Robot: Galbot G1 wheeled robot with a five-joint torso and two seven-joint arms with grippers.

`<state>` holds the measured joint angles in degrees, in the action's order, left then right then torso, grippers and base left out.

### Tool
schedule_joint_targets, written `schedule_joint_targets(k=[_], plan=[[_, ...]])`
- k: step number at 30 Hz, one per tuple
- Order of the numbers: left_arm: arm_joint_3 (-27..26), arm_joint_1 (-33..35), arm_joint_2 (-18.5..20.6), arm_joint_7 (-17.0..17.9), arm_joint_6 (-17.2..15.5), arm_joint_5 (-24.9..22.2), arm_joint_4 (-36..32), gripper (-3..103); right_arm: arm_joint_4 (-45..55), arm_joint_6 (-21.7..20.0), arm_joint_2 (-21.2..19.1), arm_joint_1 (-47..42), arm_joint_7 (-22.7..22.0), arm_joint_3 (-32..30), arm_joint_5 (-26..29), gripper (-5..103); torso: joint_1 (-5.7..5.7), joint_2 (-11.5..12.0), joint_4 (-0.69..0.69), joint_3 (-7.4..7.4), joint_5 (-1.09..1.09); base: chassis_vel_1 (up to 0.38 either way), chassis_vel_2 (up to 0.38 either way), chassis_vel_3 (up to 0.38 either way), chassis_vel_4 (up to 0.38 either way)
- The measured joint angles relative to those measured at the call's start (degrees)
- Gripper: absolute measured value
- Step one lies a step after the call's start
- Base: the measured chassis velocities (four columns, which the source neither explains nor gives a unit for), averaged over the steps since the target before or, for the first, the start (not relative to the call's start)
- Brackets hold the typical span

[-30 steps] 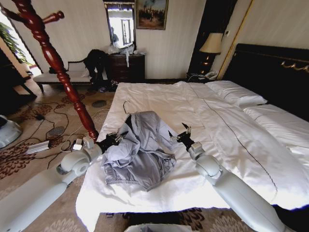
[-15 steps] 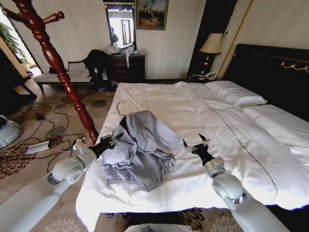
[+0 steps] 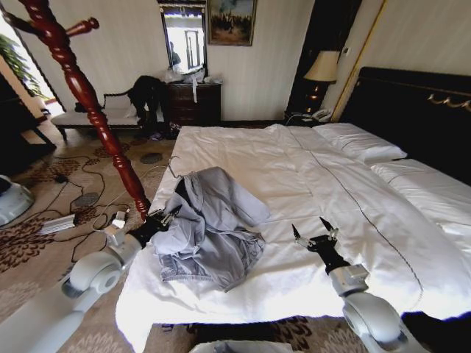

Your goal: Pick up the clothes from the bed and hang them on the clothes hanger.

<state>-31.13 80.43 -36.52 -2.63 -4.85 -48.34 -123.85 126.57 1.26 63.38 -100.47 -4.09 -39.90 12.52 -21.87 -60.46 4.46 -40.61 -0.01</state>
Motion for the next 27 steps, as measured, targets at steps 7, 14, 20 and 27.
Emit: schedule_joint_targets(k=[7,14,20,27], plan=[[-1.7,2.1,-2.2,-0.1,0.3,2.4,-1.3,18,1.2,1.5,5.5,-3.5,0.9,-1.5,-3.4,100,0.00,0.0,0.00,0.00,0.01,0.000,0.000,0.000,0.000],[-1.9,2.7,-3.7,0.3,0.2,3.8,-2.3,18,2.4,1.6,6.9,-4.9,1.5,-2.6,-5.6,100,-0.01,0.0,-0.01,0.00,0.00,0.000,0.000,0.000,0.000],[-4.2,5.0,-4.1,1.2,-1.1,4.9,-4.1,18,2.4,1.6,6.8,-4.8,1.5,-2.5,-5.6,100,-0.01,0.0,0.00,0.00,0.00,0.000,0.000,0.000,0.000],[-5.5,5.8,-4.5,5.4,-3.4,6.5,-5.6,18,2.3,1.6,6.8,-4.8,1.5,-2.5,-5.5,100,-0.01,0.0,0.00,0.00,0.00,0.000,0.000,0.000,0.000]])
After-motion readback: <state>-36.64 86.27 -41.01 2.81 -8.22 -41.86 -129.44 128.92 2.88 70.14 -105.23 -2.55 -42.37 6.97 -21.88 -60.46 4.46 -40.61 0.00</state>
